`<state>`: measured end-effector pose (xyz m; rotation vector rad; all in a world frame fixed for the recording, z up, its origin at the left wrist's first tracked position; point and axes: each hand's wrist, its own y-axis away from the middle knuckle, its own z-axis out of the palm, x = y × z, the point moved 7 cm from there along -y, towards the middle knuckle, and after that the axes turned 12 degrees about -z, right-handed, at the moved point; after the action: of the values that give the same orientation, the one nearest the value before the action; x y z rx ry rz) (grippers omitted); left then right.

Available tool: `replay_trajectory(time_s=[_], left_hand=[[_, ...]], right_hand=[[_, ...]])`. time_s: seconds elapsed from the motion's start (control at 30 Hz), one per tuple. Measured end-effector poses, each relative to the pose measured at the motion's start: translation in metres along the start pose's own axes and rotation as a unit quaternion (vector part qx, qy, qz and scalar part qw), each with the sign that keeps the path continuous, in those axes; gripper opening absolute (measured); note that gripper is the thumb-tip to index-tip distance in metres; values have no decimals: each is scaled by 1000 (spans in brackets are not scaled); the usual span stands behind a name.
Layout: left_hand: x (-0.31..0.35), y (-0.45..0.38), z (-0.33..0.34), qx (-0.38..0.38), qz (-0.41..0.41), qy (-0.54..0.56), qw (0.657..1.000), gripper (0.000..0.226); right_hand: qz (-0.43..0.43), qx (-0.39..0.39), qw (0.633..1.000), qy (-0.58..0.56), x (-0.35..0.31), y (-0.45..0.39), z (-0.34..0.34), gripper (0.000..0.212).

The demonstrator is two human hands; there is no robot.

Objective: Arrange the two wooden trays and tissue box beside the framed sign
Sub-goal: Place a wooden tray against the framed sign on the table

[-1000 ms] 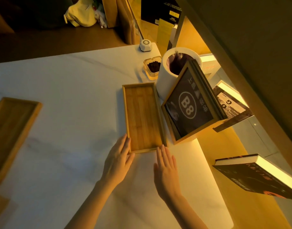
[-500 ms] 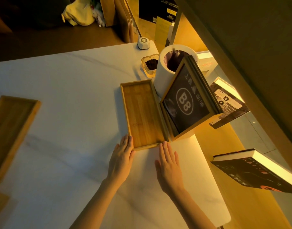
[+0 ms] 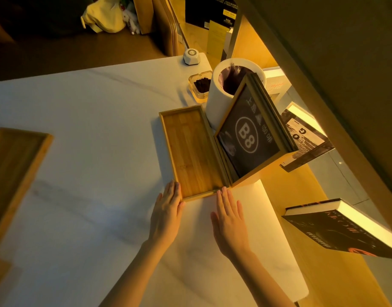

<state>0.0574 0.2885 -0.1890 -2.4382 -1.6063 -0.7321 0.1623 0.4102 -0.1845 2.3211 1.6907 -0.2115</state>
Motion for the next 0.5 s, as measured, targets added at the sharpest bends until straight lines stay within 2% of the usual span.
replay_trajectory(time_s=[0.1, 0.23, 0.5], left_hand=[[0, 0, -1, -1, 4, 7, 1000, 56], [-1, -1, 1, -6, 2, 7, 1000, 57], [0, 0, 0, -11, -5, 29, 1000, 55]], right_hand=[[-2, -6, 1000, 0, 0, 0, -1, 61], [-9, 3, 1000, 1, -2, -1, -4, 49], [-4, -18, 1000, 4, -1, -3, -4, 63]])
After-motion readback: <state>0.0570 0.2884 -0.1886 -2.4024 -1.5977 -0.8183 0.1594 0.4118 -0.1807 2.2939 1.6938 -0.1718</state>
